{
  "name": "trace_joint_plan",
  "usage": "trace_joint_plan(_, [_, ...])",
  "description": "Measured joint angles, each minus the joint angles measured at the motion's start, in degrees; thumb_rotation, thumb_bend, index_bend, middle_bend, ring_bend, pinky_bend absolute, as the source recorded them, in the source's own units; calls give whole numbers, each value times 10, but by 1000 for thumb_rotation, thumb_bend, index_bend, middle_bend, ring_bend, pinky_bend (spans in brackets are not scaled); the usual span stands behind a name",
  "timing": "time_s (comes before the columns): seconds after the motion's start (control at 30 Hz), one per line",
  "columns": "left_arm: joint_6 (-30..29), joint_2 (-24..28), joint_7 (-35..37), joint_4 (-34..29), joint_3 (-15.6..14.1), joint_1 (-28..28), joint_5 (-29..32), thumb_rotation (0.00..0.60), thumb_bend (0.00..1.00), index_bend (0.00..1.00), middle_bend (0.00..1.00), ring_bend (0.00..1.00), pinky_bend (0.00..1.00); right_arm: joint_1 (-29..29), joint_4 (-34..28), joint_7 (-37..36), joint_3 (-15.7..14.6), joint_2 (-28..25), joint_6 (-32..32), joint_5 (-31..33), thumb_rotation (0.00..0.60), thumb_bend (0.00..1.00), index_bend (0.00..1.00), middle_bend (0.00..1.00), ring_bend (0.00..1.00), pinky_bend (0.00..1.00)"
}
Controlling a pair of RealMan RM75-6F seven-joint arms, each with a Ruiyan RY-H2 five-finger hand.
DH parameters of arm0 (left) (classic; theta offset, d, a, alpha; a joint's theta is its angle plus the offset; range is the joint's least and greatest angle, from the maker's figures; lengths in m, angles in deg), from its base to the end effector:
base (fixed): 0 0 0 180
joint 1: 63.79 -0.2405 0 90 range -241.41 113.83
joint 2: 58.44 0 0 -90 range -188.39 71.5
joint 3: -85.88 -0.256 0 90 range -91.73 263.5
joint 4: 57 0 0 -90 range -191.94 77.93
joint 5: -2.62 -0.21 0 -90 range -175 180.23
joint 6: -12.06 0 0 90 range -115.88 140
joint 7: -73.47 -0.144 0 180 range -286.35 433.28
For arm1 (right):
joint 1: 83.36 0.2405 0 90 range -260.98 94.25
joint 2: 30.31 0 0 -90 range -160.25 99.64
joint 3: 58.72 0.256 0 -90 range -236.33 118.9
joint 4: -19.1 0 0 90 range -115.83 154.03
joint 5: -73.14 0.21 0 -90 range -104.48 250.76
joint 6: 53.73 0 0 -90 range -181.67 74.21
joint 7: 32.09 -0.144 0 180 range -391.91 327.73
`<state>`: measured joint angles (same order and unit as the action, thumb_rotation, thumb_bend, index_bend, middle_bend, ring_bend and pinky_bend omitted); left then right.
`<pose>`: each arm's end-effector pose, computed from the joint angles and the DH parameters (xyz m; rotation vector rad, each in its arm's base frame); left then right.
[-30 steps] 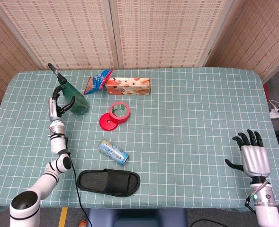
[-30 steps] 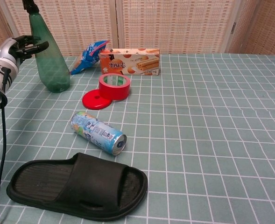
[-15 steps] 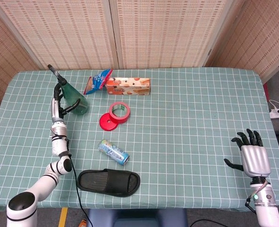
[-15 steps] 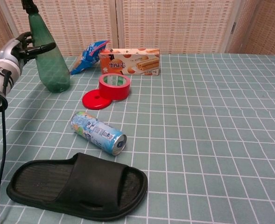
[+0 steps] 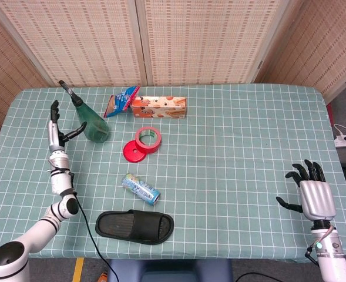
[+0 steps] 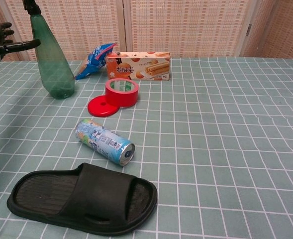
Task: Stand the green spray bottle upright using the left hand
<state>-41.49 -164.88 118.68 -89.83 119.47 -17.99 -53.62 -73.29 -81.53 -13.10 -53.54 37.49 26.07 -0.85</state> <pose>-0.2540 0.4605 0.0542 -0.5619 -1.5024 -1.6408 -0.2852 -0.2103 0.1266 1.3882 -0.9141 0.7461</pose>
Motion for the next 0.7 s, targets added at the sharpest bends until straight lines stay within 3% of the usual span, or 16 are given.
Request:
trace_joint_plan(0.17, [-12,62,-65,-92,-6,-48,10,600,110,0,0,0,47,-2,8,-54,-3,-6,-3,-23,600,92,374,166,0,9])
trace_joint_plan(0.3, [-29,126,-117,-190,-18,-94,11,600,232,5,1,0,61,-2,13,-78,-5,-11,-8,-34,600,93,374,166,0,9])
trace_joint_plan(0.37, [-37,167,-144,-241,-32,-119,4,600,274,97,46,2,71,-1,14,-89,-8,-17,-16,-41,600,92,373,167,0,9])
trace_joint_plan(0.43, [-45,228,-185,-313,-53,-149,-6,600,277,181,111,9,71,1,13,-91,-10,-22,-25,-43,600,93,371,168,0,9])
trace_joint_plan(0.6, [-66,385,-336,-489,-128,-215,-52,600,274,128,74,0,61,4,10,-80,-10,-24,-30,-39,600,93,365,168,0,9])
trace_joint_plan(0.7, [-80,431,-427,-535,-183,-241,-105,600,274,129,74,0,60,4,7,-73,-10,-23,-29,-38,600,92,363,168,0,9])
